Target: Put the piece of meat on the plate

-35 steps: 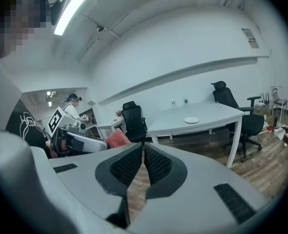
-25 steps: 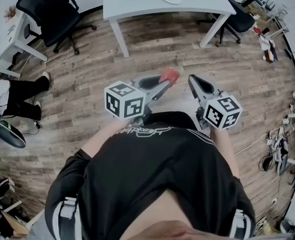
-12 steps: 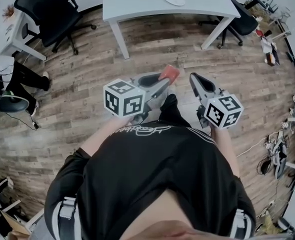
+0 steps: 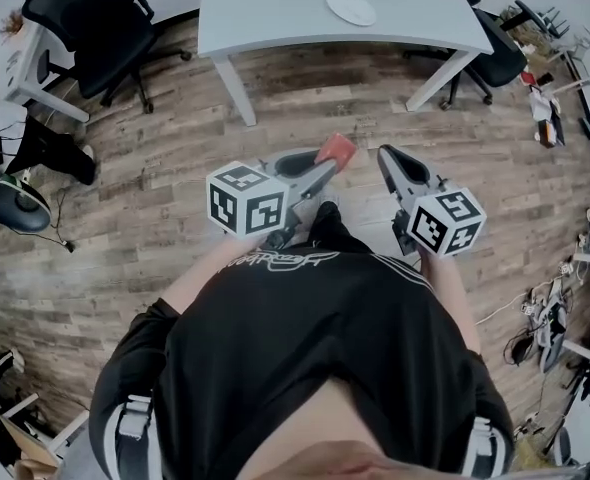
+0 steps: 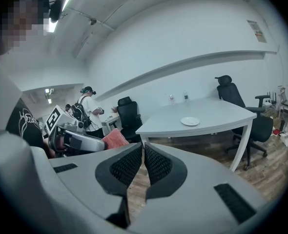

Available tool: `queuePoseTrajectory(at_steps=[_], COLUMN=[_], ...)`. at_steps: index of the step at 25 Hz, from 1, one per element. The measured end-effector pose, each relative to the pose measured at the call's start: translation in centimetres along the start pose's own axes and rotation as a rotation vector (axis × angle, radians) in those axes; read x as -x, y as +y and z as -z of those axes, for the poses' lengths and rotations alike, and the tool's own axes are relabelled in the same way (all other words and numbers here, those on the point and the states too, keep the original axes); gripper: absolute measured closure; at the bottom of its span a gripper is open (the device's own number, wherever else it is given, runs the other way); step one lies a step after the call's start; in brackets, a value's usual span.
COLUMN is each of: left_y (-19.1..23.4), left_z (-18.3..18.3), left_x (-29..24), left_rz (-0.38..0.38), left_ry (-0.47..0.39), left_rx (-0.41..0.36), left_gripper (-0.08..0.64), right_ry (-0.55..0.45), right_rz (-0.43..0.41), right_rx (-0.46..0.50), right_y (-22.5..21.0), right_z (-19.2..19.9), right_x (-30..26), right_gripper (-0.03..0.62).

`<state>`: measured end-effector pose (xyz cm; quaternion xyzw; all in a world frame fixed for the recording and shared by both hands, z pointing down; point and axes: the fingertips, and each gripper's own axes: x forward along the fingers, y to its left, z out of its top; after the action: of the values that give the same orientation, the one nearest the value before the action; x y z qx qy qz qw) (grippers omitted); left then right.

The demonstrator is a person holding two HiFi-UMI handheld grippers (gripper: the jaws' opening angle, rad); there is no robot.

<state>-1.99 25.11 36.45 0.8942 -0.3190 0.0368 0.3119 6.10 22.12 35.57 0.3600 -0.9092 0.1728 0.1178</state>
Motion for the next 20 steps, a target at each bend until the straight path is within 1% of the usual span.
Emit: queuePoseTrajectory(at_steps=[4,8,13,20], left_y=[3.0,6.3,10.1,13.4], left_z=[-3.0,-7.2,-11.2,-15.8], left_x=[-3.6,-7.4,-12.0,-16.6], left_rz=[-0.019,-0.044,-0.085,-0.121], left_ry=[-0.006,-0.023,-0.021,-0.031], left_rx=[0.032,0.043,0.053,0.049], left_gripper=[0.471,0.471,0.471,0.471], right_ry=[0.024,0.036,0.041,0.019], right_rz=[-0.027,-0.055,-0.091,-0.119], right_rx=[0.000,0.000,-0.012,-0.012], right_y=[-4.1,-8.8,-14.4,-19.7], right_z=[-2.6,-5.4,-8.0,-11.3], right_x=[-3.1,-6.6,-10.6,-14.0], right_gripper=[0.574,0.574,0.574,0.574])
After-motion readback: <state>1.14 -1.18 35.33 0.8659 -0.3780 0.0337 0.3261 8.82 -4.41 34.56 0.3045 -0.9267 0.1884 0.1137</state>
